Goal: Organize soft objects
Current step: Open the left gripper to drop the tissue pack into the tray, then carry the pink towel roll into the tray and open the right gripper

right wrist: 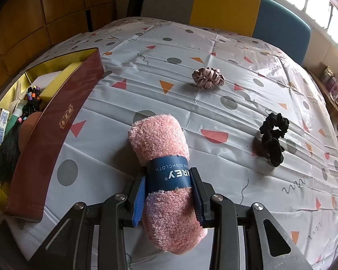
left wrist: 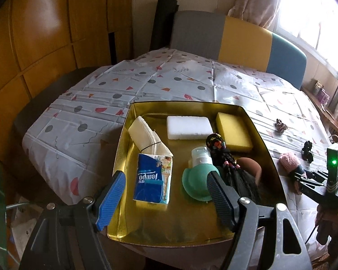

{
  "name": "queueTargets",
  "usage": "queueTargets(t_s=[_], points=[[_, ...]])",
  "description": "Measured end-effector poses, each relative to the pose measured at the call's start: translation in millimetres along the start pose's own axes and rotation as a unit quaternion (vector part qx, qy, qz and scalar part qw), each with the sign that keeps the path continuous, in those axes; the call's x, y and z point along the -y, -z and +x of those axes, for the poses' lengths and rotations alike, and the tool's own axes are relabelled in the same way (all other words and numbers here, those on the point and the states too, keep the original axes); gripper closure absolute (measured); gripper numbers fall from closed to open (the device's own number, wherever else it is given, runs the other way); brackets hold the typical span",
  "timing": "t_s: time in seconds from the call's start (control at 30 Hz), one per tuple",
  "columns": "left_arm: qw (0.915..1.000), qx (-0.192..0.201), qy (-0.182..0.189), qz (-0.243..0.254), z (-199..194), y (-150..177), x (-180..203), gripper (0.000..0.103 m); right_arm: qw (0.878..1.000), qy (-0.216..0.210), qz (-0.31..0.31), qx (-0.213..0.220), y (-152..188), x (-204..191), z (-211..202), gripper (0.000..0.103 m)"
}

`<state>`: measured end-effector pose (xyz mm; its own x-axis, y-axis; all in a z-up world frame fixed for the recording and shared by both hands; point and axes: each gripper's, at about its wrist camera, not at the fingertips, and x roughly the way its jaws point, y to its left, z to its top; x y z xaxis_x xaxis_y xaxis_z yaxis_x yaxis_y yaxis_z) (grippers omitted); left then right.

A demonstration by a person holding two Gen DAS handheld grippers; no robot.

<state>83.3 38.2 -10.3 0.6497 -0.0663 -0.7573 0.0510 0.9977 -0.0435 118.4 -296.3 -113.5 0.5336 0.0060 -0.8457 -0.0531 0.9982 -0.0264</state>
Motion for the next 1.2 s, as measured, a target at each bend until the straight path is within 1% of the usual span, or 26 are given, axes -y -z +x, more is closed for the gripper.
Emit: queueTargets(t_s=[0.17, 0.27, 0.4, 0.53, 0.7, 0.9, 1.07, 1.2], points=[[1.0000, 0.002, 0.003, -0.004, -4.9, 2.5, -2.4, 0.027, 1.000, 0.006, 0.000, -0.007, 2.2, -0.5, 2.9, 0.067], [1.0000, 0.004, 0.004, -0.004, -7.4, 3.5, -3.8, 0.027, 1.000, 0.005, 0.009, -0.008, 0.6, 1.9, 1.3, 0.069], [1.0000, 0.005, 0.005, -0.006, -9.6, 5.0, -7.8, 0.027, 0.999, -0.001, 0.032, -0.010, 0.2, 7.4, -1.3, 0.069], [0.9999, 0.005, 0.003, -0.009, -10.6, 6.8, -11.9, 0.027, 0.999, -0.004, 0.042, -0.008, -0.4, 7.5, -7.3, 0.069], [0.9999, 0.007, 0.003, -0.013, -12.8, 9.1, -15.2, 0.027, 0.999, -0.010, 0.034, 0.005, -5.0, -1.2, -19.1, 0.069], [0.9998, 0.010, 0.004, -0.014, -16.1, 11.1, -18.5, 0.027, 0.999, -0.007, 0.035, -0.002, -4.7, -6.2, -20.7, 0.069], [0.9997, 0.014, -0.002, -0.020, -18.4, 12.6, -24.5, 0.027, 0.998, -0.027, 0.042, 0.026, -13.6, -9.3, -42.6, 0.069], [0.9995, 0.018, -0.004, -0.027, -20.3, 12.1, -30.2, 0.027, 0.996, -0.072, 0.012, 0.057, -29.7, -31.7, -67.6, 0.069]])
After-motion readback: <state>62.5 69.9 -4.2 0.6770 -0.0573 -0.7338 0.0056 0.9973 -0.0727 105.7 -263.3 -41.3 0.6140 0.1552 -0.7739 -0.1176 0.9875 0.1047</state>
